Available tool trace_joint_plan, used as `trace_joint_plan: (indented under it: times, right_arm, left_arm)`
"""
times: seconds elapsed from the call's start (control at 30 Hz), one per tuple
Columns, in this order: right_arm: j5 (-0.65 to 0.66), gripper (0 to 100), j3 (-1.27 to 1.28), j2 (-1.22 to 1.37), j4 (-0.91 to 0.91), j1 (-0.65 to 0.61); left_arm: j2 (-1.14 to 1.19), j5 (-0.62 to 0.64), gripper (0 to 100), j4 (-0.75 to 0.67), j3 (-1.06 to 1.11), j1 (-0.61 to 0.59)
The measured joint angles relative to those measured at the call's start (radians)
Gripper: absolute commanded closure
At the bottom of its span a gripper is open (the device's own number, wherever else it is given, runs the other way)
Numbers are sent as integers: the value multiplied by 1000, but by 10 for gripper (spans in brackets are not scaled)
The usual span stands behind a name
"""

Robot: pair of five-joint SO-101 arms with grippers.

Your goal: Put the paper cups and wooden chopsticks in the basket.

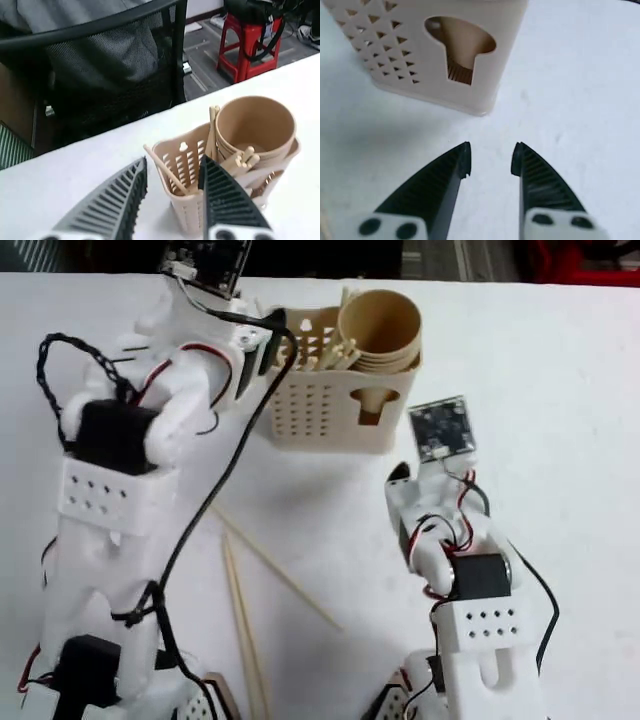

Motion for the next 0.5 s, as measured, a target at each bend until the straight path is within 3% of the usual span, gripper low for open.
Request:
trace_joint_plan:
  times: [0.2, 0.5]
  right_arm:
    - [92, 851, -115, 0, 157, -117]
    - [103, 851, -241, 0, 318, -299]
  left_arm:
    - [0, -2, 820, 230, -193, -2]
    - [-2, -2, 820, 531, -465, -3]
